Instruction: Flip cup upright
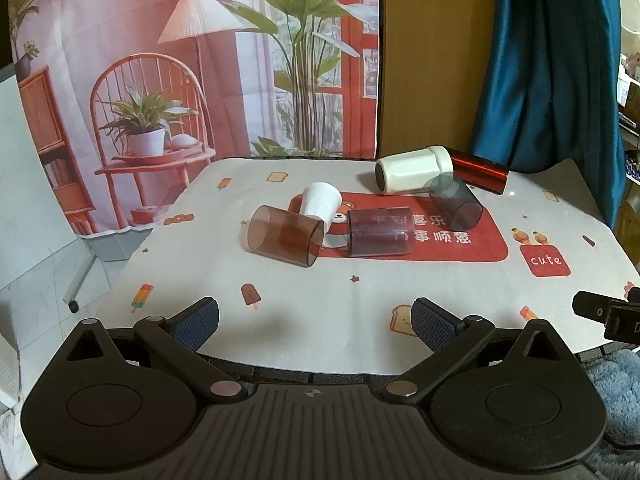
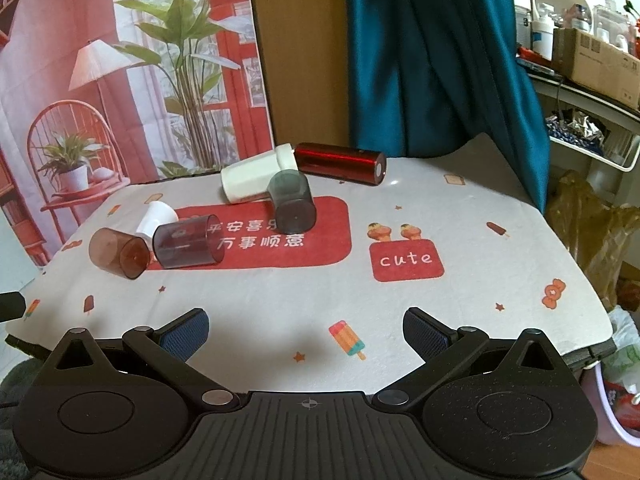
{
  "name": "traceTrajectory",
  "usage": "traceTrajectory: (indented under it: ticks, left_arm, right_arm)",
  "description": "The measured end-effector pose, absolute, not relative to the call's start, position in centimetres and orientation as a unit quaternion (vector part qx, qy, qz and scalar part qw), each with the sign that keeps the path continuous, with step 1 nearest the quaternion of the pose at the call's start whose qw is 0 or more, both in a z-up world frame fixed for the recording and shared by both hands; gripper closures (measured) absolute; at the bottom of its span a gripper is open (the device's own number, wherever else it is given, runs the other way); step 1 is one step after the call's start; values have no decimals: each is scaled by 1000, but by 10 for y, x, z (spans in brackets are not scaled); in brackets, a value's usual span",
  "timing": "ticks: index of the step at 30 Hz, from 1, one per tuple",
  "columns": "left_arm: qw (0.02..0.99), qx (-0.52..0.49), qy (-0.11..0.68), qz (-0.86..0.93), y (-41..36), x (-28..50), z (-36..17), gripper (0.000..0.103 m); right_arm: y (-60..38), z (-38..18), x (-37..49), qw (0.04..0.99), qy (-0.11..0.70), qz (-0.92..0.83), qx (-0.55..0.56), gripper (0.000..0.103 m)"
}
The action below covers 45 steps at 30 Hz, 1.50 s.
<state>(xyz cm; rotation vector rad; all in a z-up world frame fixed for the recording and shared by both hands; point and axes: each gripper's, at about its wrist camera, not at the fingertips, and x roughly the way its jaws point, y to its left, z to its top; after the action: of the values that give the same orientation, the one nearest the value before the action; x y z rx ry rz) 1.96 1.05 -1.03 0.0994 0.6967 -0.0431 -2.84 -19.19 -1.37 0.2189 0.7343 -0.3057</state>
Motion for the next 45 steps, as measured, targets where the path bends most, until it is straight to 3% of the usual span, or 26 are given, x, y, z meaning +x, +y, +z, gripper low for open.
traceTrajectory:
  ticks: [45]
  left_arm:
    - [939, 34, 340, -40, 16, 19, -11, 0]
  right_arm:
    - [-189, -15, -28, 916, 359, -145, 107, 0]
